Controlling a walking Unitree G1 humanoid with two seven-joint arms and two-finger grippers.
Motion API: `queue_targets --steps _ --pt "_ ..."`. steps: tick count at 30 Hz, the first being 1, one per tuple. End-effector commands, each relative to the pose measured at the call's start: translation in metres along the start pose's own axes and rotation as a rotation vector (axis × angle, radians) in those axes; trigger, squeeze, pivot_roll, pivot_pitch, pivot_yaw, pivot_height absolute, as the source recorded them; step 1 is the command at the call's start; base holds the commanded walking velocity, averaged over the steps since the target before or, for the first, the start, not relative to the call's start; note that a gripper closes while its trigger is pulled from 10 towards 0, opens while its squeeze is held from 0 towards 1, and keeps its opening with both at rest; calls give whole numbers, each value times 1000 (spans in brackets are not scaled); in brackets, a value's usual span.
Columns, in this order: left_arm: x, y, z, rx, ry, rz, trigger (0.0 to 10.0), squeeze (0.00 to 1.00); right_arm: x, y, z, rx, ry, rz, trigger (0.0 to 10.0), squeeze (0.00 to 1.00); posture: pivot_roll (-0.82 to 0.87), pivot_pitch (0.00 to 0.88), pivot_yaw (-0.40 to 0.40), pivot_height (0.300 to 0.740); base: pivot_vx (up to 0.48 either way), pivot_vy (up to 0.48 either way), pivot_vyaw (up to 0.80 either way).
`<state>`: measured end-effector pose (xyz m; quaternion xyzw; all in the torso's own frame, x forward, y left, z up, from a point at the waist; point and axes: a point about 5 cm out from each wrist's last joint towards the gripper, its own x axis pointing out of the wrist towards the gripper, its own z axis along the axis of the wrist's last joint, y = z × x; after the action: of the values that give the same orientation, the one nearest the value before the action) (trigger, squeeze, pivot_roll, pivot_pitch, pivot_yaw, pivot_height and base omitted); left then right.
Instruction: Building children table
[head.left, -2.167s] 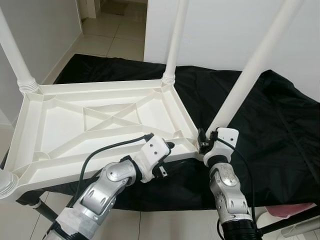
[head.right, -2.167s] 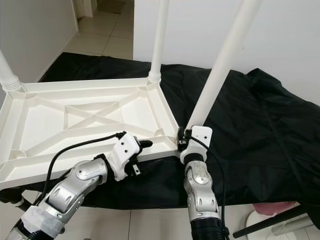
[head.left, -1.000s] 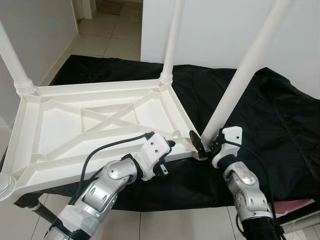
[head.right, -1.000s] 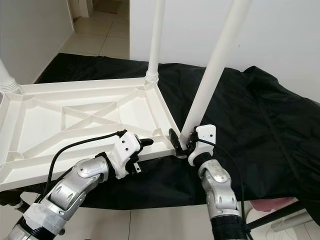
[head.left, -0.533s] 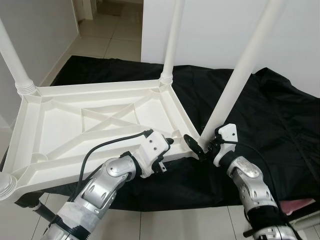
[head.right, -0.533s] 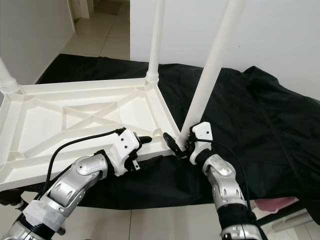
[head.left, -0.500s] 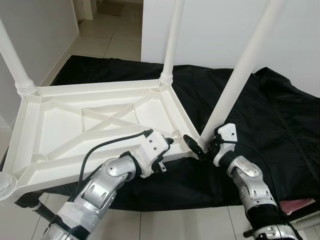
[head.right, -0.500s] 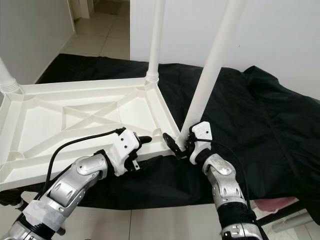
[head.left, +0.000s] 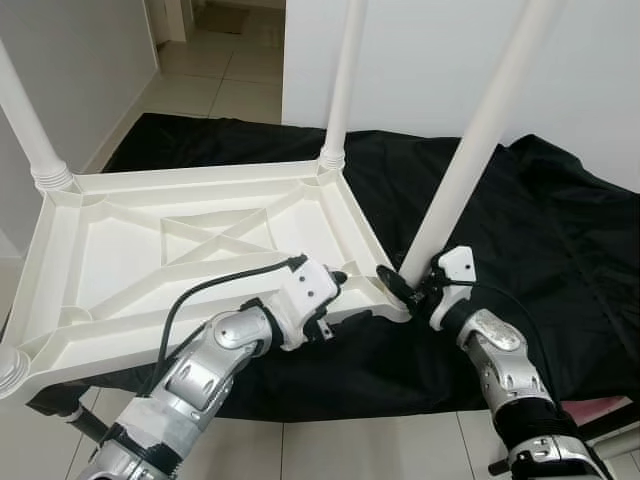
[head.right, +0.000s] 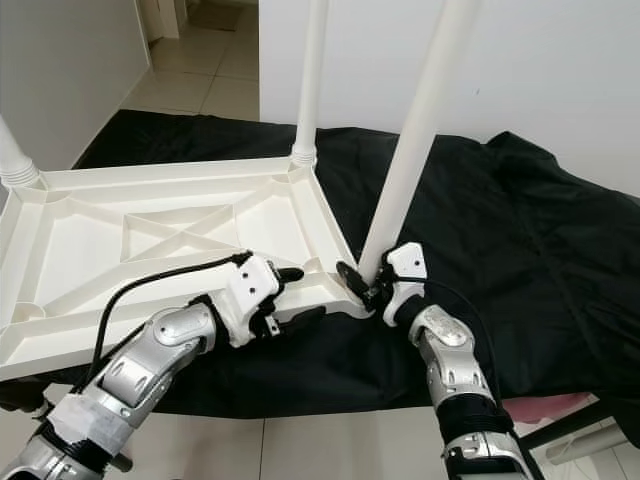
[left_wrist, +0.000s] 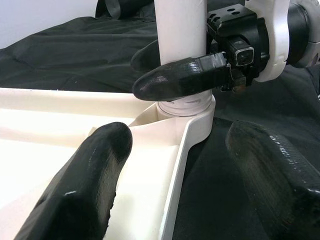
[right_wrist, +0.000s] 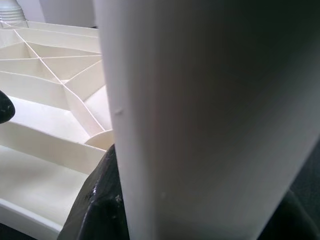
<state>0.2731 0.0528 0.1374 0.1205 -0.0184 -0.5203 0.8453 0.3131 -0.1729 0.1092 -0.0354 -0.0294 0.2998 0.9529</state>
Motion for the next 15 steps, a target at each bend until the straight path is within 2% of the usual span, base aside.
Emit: queue_targets --steps 1,6,15 --pt "0 -7 0 -3 -6 -111 10000 0 -5 4 -14 35 47 0 10000 0 16 0 -62 740 0 0 0" --pt "0 -6 0 -7 -9 -103 10000 0 -5 2 -13 56 37 -64 10000 0 10 0 -64 740 0 0 0" --pt "-1 -6 -1 -12 -10 -87 10000 0 -7 3 -10 78 40 -335 10000 0 2 0 -75 740 0 0 0"
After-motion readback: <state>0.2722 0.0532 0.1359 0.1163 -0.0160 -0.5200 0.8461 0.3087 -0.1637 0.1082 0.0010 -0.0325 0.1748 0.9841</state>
